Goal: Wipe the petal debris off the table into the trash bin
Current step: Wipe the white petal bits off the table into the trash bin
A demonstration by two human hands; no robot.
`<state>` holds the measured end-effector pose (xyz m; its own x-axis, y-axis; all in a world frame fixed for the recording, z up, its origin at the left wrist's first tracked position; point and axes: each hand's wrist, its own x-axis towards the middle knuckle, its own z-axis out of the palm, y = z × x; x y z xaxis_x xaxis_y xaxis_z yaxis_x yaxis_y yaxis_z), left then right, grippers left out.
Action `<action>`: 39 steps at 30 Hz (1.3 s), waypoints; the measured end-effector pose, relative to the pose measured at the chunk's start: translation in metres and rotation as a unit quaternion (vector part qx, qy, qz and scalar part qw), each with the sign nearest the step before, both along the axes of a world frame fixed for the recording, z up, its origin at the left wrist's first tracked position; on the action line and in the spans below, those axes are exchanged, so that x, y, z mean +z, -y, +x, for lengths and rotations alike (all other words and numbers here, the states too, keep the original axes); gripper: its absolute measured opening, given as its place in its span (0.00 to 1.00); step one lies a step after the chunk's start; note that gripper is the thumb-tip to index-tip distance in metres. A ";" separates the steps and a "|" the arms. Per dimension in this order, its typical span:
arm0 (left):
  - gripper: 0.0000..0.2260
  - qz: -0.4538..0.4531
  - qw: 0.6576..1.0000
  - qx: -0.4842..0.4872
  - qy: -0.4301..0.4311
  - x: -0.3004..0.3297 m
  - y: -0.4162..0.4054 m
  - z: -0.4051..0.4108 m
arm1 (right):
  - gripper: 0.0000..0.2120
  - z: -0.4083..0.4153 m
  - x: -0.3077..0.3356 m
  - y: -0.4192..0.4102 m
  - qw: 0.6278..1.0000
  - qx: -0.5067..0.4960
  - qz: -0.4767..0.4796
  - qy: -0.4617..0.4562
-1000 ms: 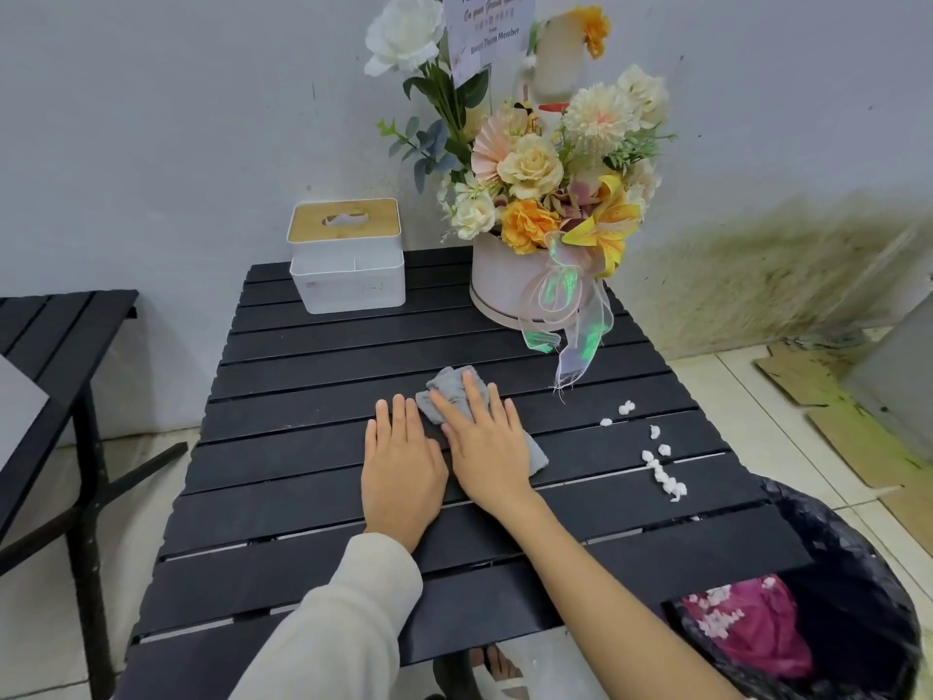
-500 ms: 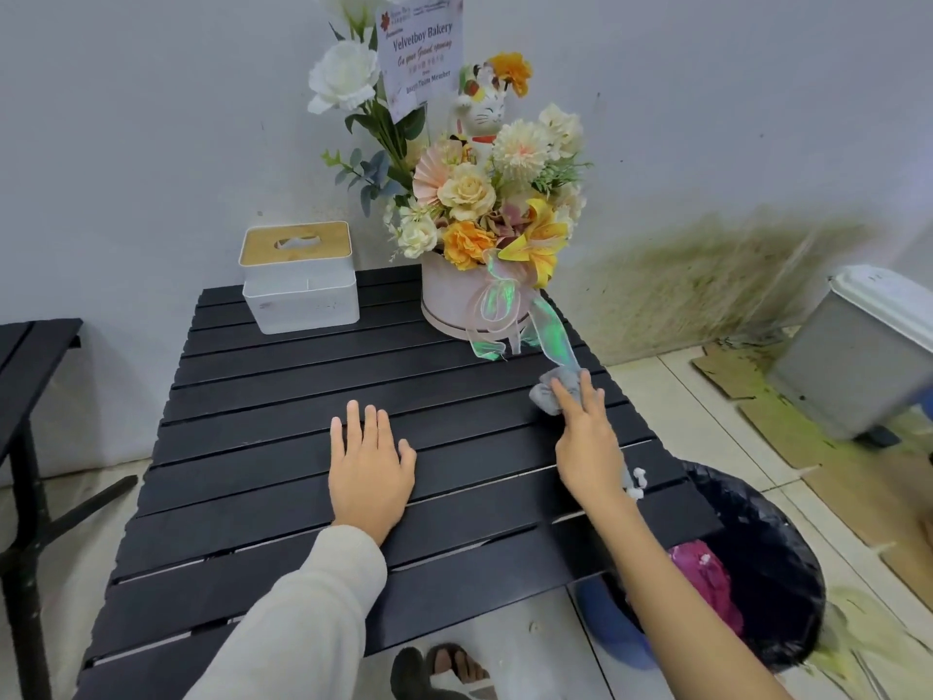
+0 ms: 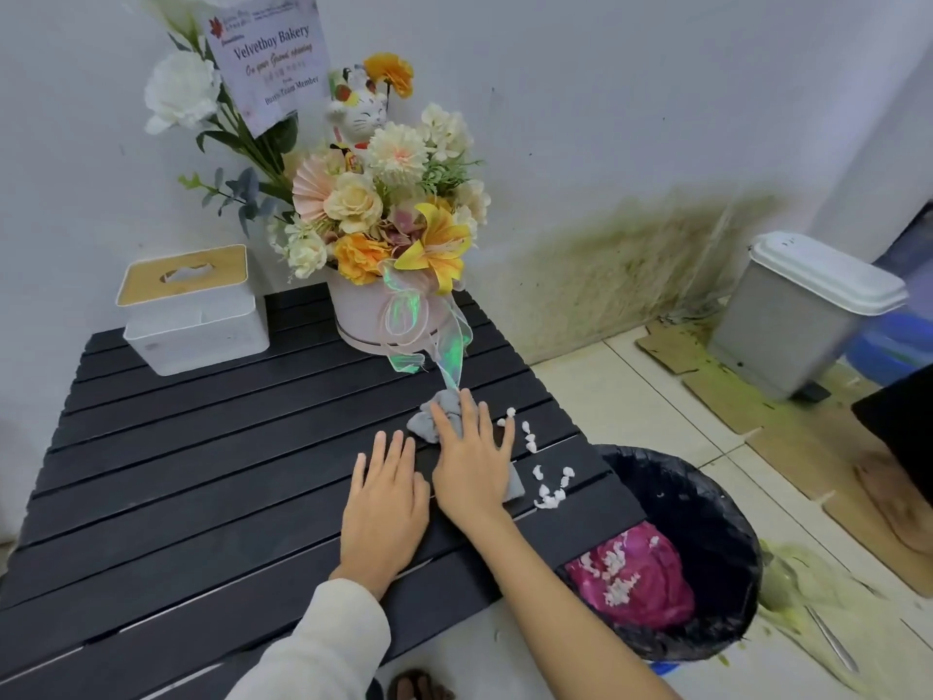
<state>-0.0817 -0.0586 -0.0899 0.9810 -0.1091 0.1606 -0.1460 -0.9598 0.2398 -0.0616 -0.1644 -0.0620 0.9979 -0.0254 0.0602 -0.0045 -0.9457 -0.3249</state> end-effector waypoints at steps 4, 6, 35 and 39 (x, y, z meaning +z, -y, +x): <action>0.24 0.064 0.996 -0.061 0.014 0.002 0.002 0.001 | 0.33 -0.016 -0.009 0.038 0.998 -0.048 -0.039 0.010; 0.26 0.045 0.997 -0.063 -0.001 0.001 0.001 0.002 | 0.33 -0.029 -0.010 0.061 0.994 -0.098 -0.041 0.025; 0.28 -0.021 0.999 0.045 -0.016 0.002 0.051 0.000 | 0.26 -0.050 -0.017 0.113 0.969 -0.243 0.048 0.003; 0.30 -0.026 0.998 0.047 -0.015 0.002 0.051 -0.001 | 0.22 -0.060 -0.013 0.147 0.913 -0.328 0.240 0.033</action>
